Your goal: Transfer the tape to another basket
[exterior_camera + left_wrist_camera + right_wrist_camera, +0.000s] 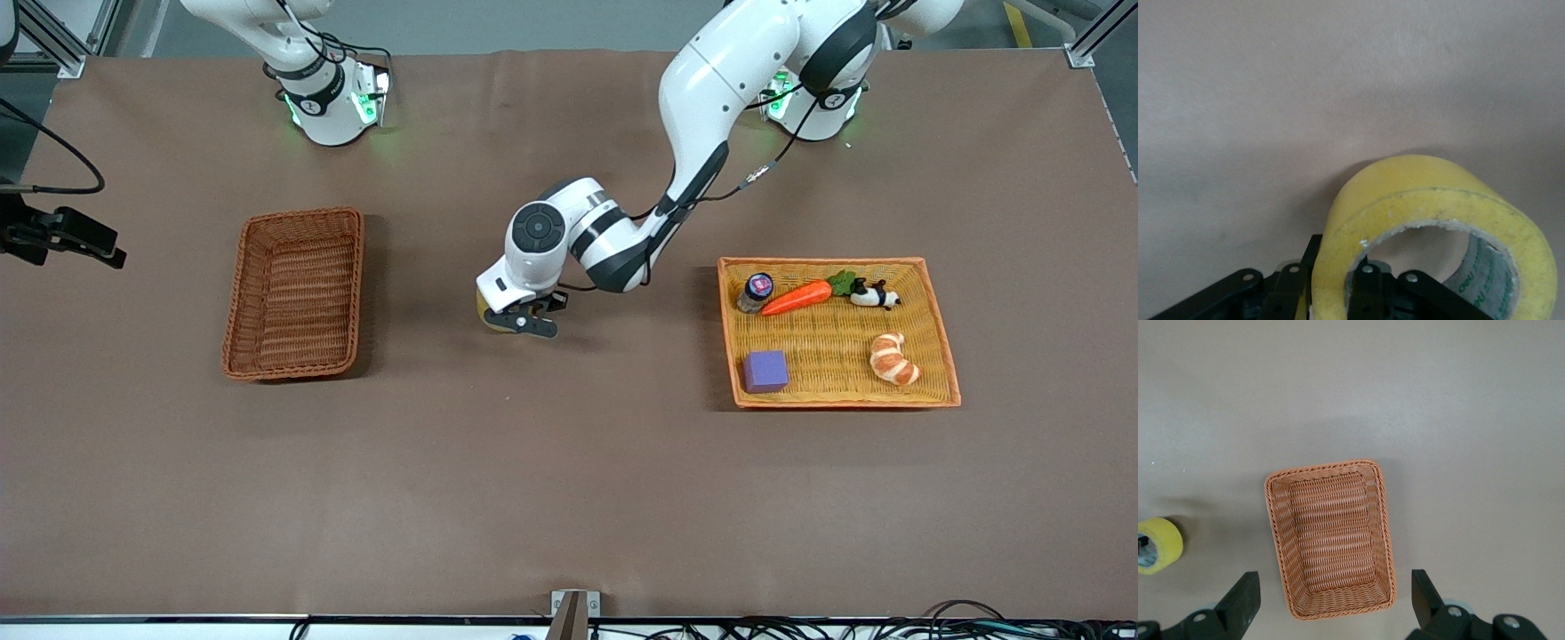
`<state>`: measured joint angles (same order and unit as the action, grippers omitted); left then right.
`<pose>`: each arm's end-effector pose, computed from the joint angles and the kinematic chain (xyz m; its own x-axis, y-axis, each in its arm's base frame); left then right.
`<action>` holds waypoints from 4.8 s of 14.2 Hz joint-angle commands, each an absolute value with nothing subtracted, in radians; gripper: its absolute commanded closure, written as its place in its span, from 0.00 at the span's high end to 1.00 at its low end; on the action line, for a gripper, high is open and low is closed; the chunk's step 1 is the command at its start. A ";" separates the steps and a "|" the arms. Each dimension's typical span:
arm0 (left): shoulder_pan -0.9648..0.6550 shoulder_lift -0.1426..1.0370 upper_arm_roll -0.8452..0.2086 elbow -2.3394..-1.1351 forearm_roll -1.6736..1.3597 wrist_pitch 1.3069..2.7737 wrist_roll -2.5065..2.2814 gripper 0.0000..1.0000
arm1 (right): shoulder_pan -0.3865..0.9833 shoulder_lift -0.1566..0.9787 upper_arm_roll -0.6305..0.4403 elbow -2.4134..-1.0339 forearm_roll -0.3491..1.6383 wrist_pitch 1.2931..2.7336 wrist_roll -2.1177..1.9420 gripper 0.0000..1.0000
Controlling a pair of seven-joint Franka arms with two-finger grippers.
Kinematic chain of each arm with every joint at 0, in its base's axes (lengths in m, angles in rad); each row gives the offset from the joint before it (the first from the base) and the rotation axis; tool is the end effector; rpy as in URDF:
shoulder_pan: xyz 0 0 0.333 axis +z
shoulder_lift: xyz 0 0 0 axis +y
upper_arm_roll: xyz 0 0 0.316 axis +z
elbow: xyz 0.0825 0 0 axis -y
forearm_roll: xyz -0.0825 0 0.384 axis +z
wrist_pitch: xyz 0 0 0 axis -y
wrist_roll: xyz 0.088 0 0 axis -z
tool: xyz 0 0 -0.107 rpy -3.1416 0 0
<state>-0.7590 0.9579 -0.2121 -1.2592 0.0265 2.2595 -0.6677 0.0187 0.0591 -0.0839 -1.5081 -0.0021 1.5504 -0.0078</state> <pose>0.4616 -0.5995 0.1889 0.9724 -0.2278 -0.0504 -0.2179 -0.9639 0.1527 0.5697 -0.0359 0.6191 0.9982 -0.0573 -0.0166 -0.0572 -0.9983 0.0069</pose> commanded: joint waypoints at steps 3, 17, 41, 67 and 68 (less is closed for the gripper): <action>-0.764 0.967 -0.187 -1.221 0.041 2.247 -0.658 1.00 | 0.023 0.071 -0.071 -1.522 0.023 1.568 -0.018 1.00; -0.390 0.258 -0.203 -1.721 0.034 1.977 -0.440 1.00 | 0.314 0.245 0.148 -1.922 0.040 2.056 0.398 1.00; -0.005 -0.017 -0.100 -1.644 -0.006 1.651 -0.072 1.00 | 0.443 0.486 0.190 -2.039 0.025 2.422 0.765 0.00; -0.052 -0.025 -0.133 -1.670 -0.017 1.698 -0.149 1.00 | 0.202 0.276 -0.273 -2.267 0.015 2.273 -0.216 0.40; -0.048 -0.025 -0.130 -1.671 -0.024 1.701 -0.146 1.00 | 0.206 0.278 -0.273 -2.269 0.031 2.276 -0.216 0.55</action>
<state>-0.0532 -0.0151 -0.1369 -1.6615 -0.0005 1.6836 -0.1594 0.2021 0.2876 -0.2720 -2.2496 0.0037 2.2621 -0.2069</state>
